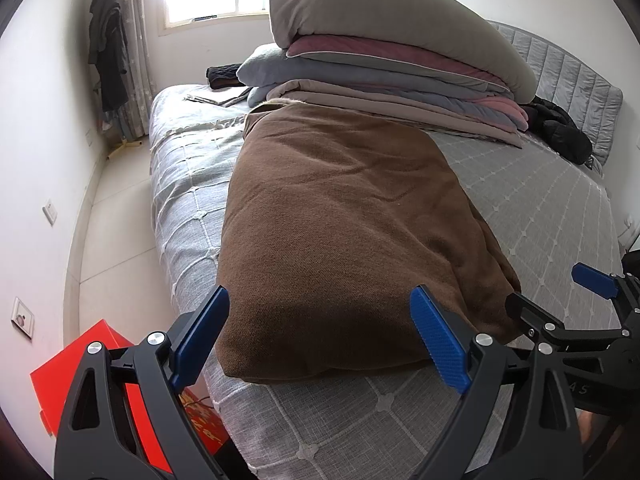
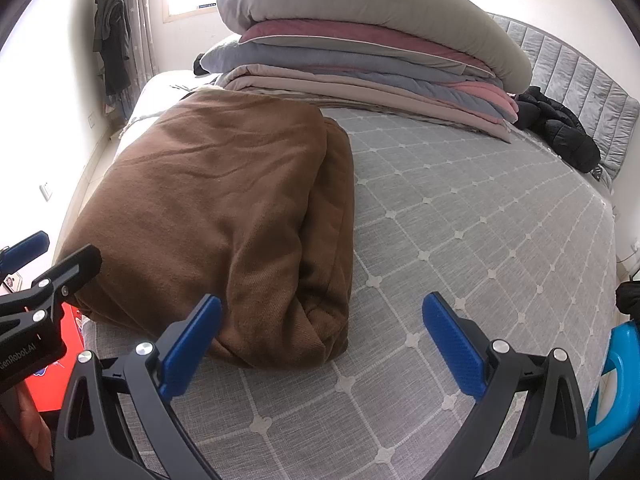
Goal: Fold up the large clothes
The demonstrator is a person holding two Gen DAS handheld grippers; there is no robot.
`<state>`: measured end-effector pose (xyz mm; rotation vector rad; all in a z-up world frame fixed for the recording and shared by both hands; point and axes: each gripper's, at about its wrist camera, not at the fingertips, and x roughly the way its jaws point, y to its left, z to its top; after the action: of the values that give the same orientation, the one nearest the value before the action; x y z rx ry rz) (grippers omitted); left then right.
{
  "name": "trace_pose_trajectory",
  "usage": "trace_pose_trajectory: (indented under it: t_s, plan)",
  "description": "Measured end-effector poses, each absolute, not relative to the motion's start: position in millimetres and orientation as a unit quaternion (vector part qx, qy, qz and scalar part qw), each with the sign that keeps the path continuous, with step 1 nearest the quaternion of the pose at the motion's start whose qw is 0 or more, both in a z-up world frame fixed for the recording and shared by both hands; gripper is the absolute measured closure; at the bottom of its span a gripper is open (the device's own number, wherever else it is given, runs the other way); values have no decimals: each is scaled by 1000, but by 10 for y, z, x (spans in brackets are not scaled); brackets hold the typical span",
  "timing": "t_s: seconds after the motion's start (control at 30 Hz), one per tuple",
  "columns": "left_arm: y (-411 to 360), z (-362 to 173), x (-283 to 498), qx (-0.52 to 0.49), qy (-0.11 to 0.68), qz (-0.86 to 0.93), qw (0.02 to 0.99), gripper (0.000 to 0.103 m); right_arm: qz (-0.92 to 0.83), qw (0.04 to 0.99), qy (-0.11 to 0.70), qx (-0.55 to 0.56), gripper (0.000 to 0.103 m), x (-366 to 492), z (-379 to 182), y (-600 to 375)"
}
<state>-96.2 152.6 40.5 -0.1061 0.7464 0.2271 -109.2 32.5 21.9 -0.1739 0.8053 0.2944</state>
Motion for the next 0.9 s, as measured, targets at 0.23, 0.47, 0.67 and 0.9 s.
trace_pose_trajectory:
  t_s: [0.23, 0.47, 0.67, 0.9]
  plan:
    - [1525, 403, -956, -53, 365, 111, 923, 15, 143, 906, 390, -84, 6, -1090, 222, 324]
    - [1523, 403, -951, -53, 366, 111, 922, 15, 143, 906, 390, -85, 6, -1086, 224, 320]
    - [1470, 417, -948, -54, 363, 101, 925, 13, 142, 907, 388, -84, 6, -1082, 234, 301]
    - [1372, 499, -913, -90, 350, 66, 930, 8, 122, 917, 373, -70, 6, -1037, 365, 82]
